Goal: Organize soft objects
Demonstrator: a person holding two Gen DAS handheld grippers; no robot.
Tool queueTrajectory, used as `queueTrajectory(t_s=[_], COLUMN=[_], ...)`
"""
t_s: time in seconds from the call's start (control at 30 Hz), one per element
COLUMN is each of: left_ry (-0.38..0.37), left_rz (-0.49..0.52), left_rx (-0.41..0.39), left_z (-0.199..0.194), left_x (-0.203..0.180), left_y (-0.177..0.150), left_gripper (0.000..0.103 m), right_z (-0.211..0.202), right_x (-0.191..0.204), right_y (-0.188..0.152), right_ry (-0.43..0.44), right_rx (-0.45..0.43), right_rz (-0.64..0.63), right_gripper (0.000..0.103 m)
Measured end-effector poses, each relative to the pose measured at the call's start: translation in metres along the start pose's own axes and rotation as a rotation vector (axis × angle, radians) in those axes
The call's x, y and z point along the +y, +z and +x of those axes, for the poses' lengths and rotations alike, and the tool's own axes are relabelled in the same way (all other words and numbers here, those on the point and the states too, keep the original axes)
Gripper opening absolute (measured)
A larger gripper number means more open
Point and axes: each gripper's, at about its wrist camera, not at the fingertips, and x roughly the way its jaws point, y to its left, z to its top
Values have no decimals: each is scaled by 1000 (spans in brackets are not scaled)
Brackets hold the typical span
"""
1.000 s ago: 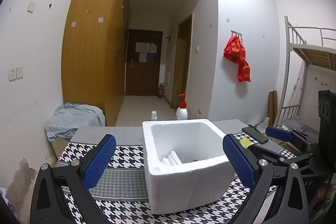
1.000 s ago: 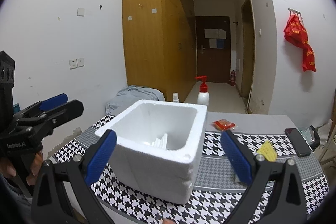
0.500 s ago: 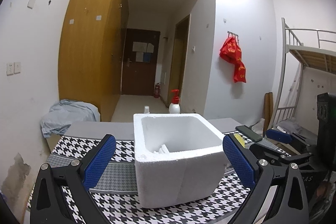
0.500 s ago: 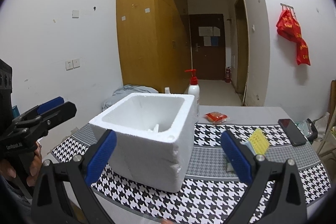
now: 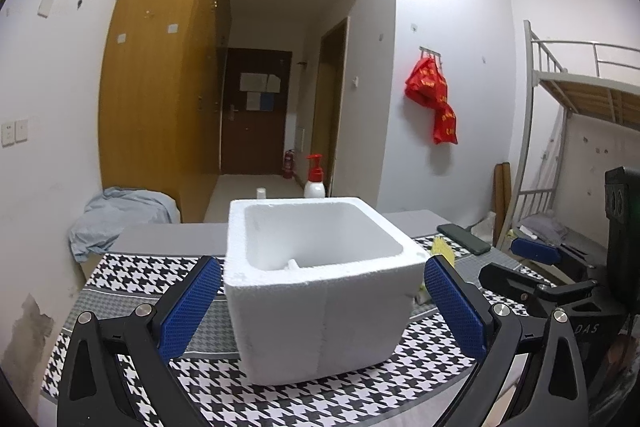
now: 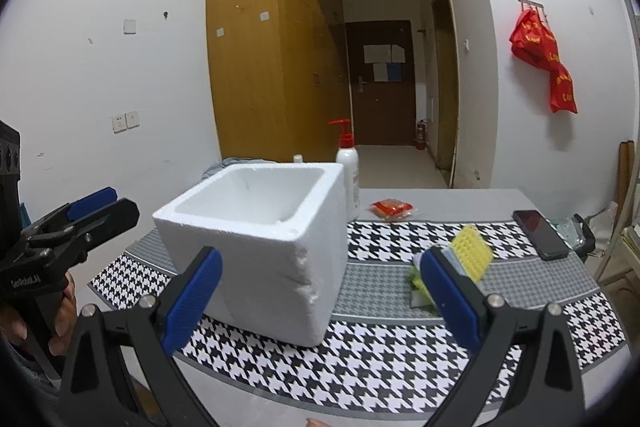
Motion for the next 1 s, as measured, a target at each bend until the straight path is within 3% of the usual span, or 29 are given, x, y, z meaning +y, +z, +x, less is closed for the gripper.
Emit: queueTrajectory(t_s=[0.63, 1.0], left_ry=[-32, -97], left_rz=[32, 58], left_rx=[71, 108], left_z=[13, 22], left_x=[-28, -51], left_y=[-23, -31], left_gripper=[102, 102], right_z=[-9, -22], right_x=[-30, -41], right_y=[-22, -30], right_ry=[-59, -100], right_rx=[44, 50], right_rz=[55, 68], right_gripper=[101, 101])
